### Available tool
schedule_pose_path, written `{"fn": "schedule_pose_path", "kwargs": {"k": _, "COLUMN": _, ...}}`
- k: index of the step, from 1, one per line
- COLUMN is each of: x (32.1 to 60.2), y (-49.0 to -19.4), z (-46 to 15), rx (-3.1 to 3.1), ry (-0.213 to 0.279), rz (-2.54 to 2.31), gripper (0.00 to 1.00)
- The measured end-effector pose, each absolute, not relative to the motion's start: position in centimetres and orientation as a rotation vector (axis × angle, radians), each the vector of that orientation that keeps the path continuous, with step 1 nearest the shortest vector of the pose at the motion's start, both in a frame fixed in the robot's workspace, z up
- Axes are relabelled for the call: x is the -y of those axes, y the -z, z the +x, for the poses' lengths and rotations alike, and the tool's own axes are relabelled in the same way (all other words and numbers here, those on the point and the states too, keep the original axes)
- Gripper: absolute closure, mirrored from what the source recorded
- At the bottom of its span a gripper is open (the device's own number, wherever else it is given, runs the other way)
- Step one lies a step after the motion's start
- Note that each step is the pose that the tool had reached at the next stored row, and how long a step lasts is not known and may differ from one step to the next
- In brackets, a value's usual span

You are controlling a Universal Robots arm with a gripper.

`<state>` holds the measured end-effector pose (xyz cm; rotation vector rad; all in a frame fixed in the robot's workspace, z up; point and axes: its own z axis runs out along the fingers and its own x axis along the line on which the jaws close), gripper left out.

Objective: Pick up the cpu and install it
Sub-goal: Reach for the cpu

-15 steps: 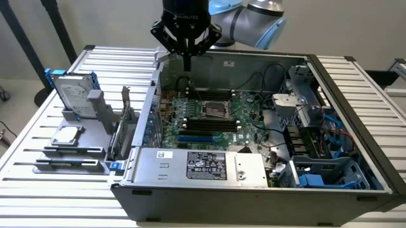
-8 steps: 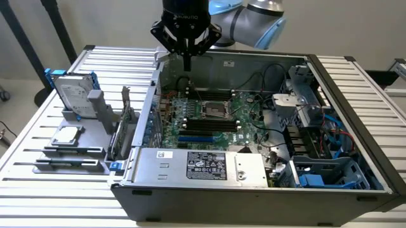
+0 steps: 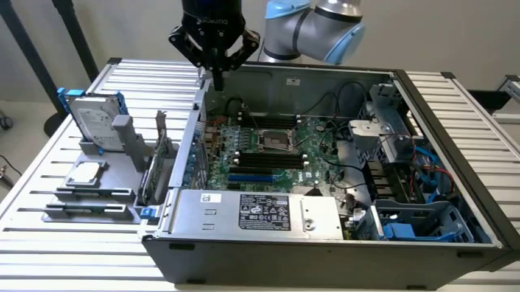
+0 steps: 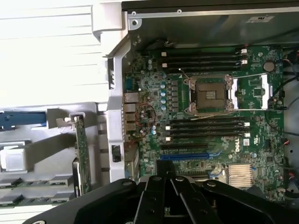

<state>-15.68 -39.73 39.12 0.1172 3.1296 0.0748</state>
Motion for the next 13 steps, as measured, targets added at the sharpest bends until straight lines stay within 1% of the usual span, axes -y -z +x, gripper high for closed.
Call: {"fn": "schedule_pose_path", "kwargs": {"k": 13, "x": 39.7, "y": -38.8, "z": -21.6, "rx": -3.132, "ry": -0.075, "rz": 0.117, "gripper": 0.89}}
